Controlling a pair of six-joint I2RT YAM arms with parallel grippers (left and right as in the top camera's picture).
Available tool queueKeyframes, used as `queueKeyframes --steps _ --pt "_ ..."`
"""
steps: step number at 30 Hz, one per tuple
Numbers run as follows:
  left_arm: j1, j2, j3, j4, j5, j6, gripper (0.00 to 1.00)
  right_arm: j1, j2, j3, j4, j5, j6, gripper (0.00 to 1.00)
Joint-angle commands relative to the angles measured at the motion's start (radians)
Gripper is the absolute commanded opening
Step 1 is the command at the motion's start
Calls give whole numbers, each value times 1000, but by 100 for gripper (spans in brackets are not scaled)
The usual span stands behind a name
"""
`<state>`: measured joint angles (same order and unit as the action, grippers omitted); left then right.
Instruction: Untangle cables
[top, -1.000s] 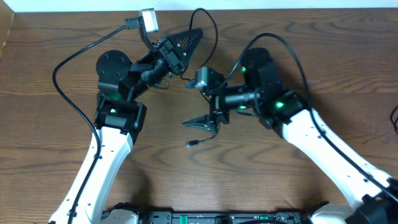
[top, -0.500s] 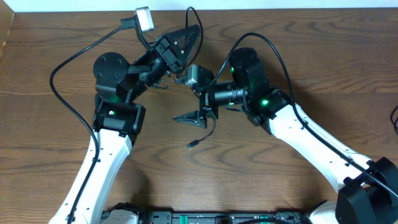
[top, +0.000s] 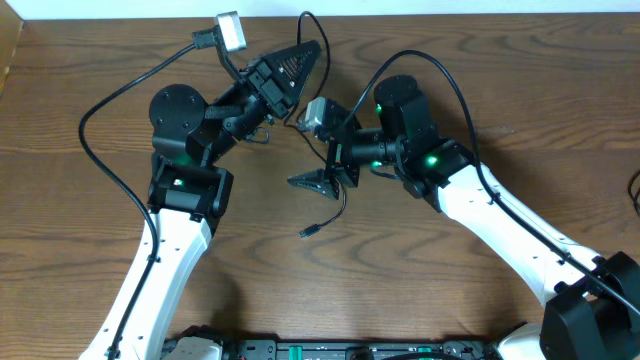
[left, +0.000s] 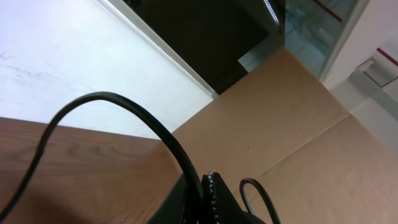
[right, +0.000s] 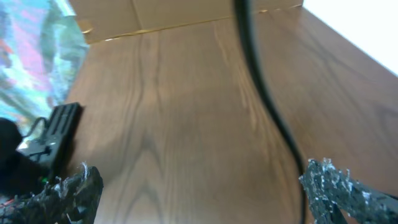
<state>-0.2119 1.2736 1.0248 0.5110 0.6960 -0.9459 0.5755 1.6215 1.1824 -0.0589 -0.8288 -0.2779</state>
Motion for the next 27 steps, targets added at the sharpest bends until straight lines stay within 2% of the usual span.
queueKeyframes --steps 1,6,13,21,24,25,27 --pt "3 -17 2 6 -8 -10 8 -2 0 -2 31 47 -19 99" --pt "3 -18 2 6 -5 -39 8 2 0 -2 109 63 -14 99" --pt "3 -21 2 22 -5 -89 9 2 2 -2 117 79 4 98" --pt "-2 -21 2 50 -5 -130 8 39 26 -2 216 96 35 90" --pt "-3 -23 2 78 -6 -130 9 41 55 -2 231 97 63 80" --pt "-3 -23 2 82 -8 -130 9 41 61 -2 230 96 65 75" --pt "-2 -27 2 82 -10 -129 9 41 69 -2 229 89 76 57"
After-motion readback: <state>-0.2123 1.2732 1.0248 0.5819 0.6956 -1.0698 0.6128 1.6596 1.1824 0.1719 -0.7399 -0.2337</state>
